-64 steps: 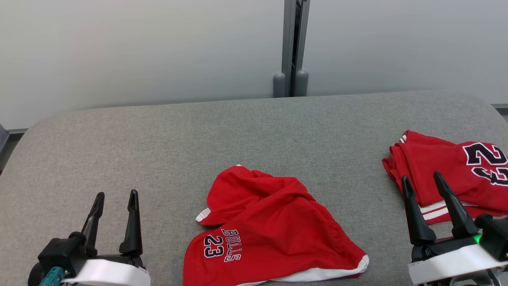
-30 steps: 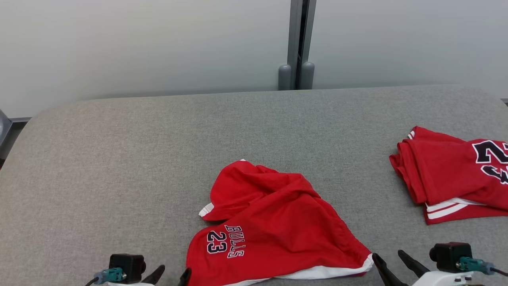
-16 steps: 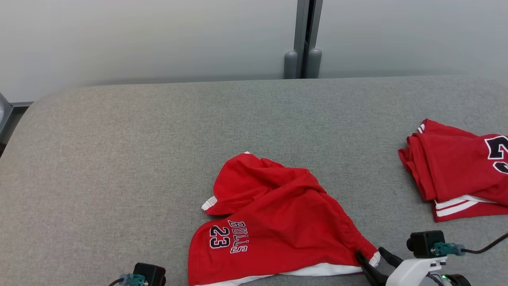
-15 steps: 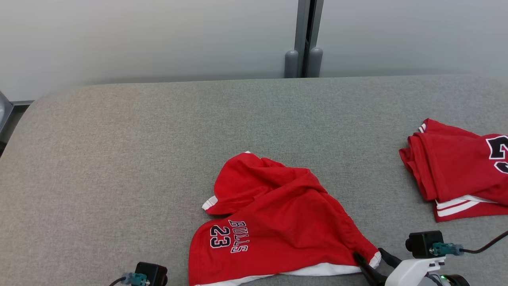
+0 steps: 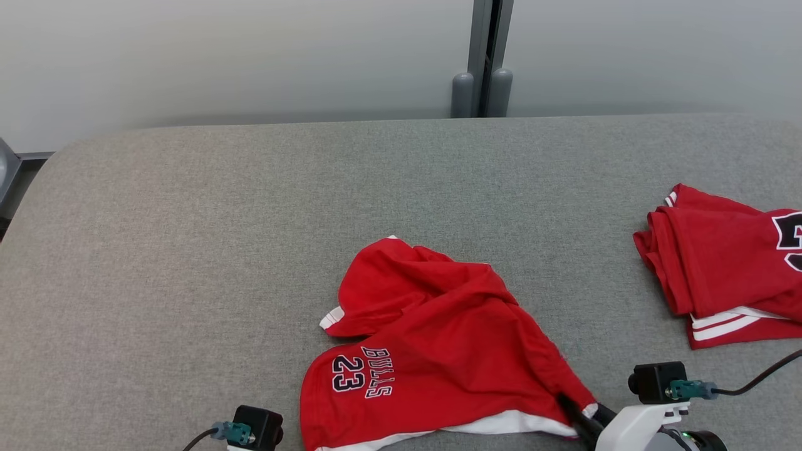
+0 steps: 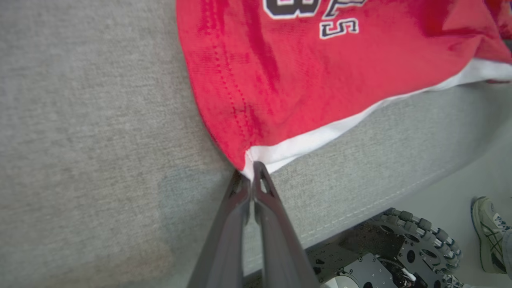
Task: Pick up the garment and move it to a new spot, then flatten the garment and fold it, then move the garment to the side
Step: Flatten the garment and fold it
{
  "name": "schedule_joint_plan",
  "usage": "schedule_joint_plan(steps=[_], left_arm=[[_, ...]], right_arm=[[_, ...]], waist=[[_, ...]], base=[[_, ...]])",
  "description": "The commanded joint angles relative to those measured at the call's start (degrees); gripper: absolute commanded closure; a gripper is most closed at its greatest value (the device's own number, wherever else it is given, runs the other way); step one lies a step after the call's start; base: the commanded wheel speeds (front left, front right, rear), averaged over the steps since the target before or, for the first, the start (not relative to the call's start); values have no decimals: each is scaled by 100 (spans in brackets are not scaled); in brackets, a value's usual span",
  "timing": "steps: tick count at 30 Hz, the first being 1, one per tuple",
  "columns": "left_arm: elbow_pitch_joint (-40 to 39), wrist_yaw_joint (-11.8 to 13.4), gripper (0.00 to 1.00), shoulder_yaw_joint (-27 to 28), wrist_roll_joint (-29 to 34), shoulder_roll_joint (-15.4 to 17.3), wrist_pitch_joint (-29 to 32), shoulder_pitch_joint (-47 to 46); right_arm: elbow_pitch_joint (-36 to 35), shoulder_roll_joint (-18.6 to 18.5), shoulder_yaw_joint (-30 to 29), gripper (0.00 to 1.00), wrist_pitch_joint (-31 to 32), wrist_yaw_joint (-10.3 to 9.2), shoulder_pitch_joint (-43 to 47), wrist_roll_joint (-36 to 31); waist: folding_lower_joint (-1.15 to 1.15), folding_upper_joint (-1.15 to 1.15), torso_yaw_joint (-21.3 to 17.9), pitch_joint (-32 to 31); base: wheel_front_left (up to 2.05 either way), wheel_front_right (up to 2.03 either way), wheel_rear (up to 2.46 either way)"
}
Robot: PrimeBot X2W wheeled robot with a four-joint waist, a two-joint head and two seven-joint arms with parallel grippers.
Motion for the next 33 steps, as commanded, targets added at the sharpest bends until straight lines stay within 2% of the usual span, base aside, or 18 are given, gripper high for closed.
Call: schedule_joint_plan(steps=[1,11,17,20,26,33], left_arm=[[35,-35,100,-17,-28,33,23,-36],[-366,29,100,165,-148,148,-82,47],[-1090,89,100,388,-303,352,-22,71],[-1435,26,100,521,-415,405,23,-125],[-1508,-143,100,754,-249,740,241,-1077],[-597,-710,100,900,-144,869,558,-3277]], right_arm=[[20,-42,-3,100,-47,0,-45,44],[-336,-175,-132,100,-141,0,102,322],[-1222,-249,-240,100,81,0,433,932],[-1606,-248,-335,100,218,0,341,1254],[-1824,-237,-397,100,513,0,-566,1621],[-1417,-259,-402,100,644,0,-2537,1979]], waist=[[0,0,8,-16],[0,0,46,-188],[0,0,62,-291],[0,0,15,-296],[0,0,-128,-31],[0,0,-194,828]], base=[[0,0,0],[0,0,0],[0,0,0],[0,0,0],[0,0,0],[0,0,0]])
